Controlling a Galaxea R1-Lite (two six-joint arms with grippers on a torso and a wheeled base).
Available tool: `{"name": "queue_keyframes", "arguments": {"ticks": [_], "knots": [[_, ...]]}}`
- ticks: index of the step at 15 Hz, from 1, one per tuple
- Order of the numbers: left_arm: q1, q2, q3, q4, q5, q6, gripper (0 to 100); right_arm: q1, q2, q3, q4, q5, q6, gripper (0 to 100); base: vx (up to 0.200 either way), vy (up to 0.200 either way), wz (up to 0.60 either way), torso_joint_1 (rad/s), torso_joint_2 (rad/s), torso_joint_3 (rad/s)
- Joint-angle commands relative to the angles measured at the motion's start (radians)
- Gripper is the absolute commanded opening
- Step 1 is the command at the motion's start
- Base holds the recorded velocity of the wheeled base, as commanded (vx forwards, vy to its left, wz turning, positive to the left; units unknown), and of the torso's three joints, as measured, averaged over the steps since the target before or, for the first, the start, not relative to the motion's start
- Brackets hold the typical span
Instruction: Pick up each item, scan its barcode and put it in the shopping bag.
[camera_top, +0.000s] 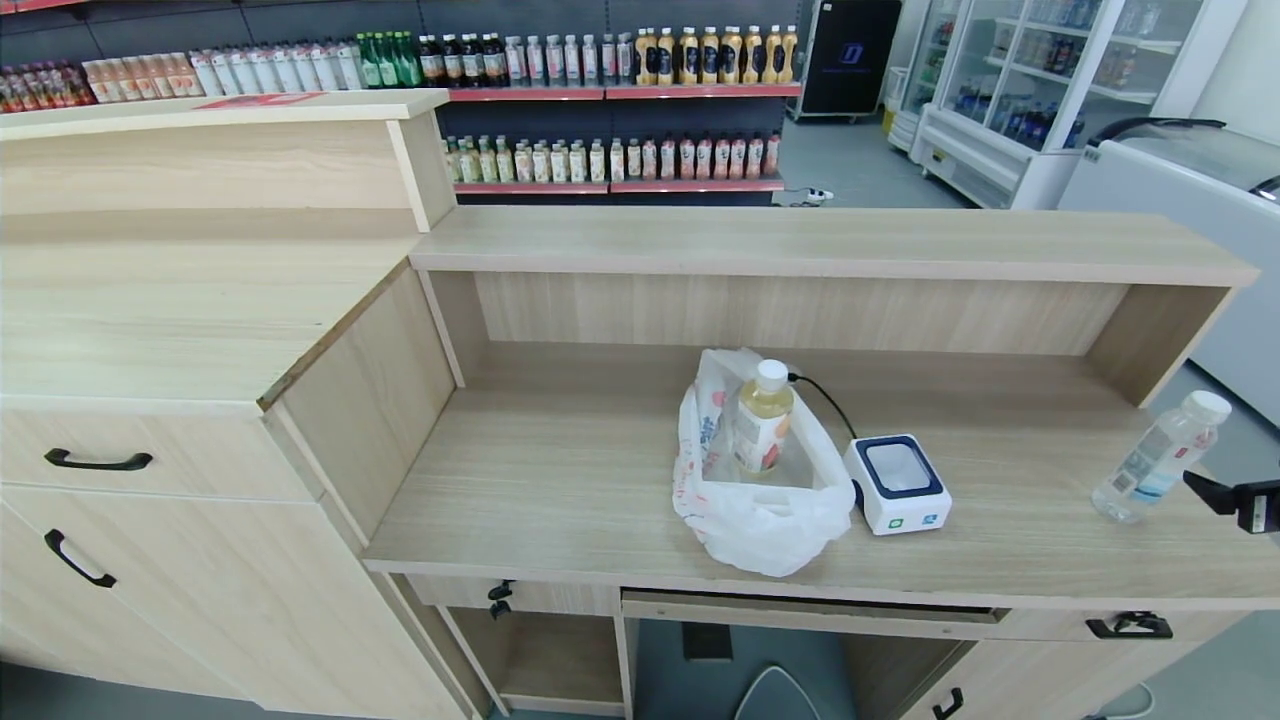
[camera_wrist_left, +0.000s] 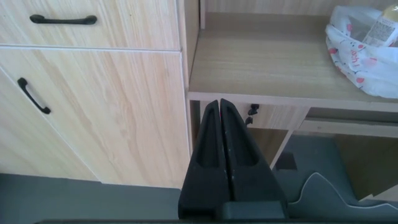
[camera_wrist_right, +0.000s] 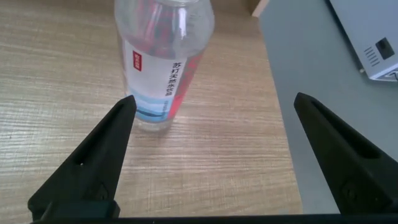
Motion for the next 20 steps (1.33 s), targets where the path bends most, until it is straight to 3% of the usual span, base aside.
{"name": "queue_keyframes", "arguments": {"ticks": [1,20], "knots": [[0.000,0.000,0.000,0.000,0.000,0.000,0,0.017,0.035,-0.007,-0.003,0.008,0.000,100,0.000,0.000,0.00,0.000,0.00,0.000],[0.000,0.000,0.000,0.000,0.000,0.000,0,0.131,0.182,-0.118,-0.088,0.009,0.141,100,0.000,0.000,0.00,0.000,0.00,0.000]]}}
